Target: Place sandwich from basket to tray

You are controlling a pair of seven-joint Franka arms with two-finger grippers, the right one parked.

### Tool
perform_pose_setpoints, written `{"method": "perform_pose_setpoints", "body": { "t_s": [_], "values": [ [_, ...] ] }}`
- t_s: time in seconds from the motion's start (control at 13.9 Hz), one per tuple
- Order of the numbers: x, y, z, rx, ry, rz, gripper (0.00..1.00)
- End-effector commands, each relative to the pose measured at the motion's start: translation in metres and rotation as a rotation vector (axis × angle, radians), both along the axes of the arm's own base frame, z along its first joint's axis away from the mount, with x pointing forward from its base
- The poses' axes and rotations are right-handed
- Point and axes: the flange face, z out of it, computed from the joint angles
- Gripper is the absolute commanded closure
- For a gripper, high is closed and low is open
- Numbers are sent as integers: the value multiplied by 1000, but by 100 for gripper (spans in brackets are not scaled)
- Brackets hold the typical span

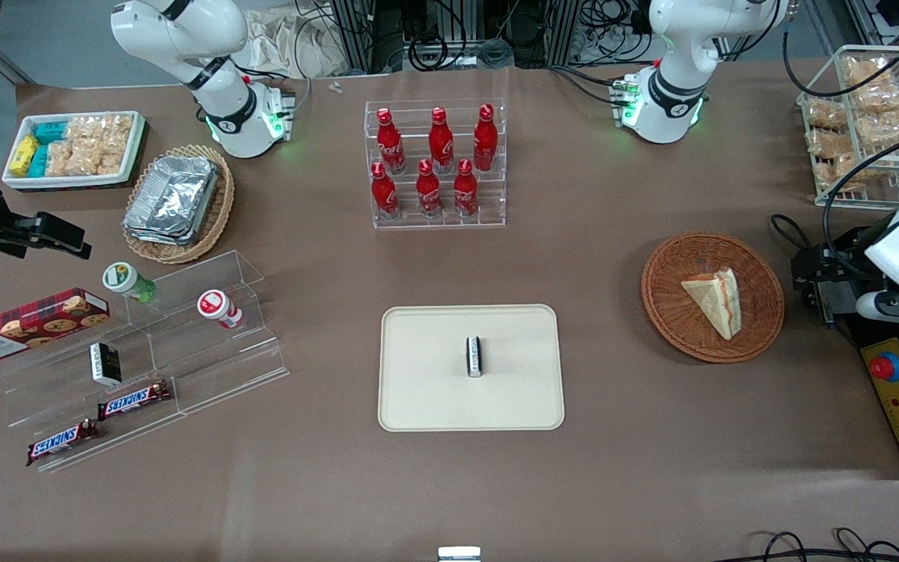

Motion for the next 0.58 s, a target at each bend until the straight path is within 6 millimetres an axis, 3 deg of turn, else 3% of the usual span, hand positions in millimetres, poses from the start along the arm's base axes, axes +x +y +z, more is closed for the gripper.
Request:
{"method": "perform_pose_setpoints", "body": {
  "t_s": [0.0,0.29,0.51],
  "values": [
    [2,1,3,21,16,-7,0],
    [3,0,5,16,10,2,0],
    [-14,25,-9,6,99,143,0]
  ]
}}
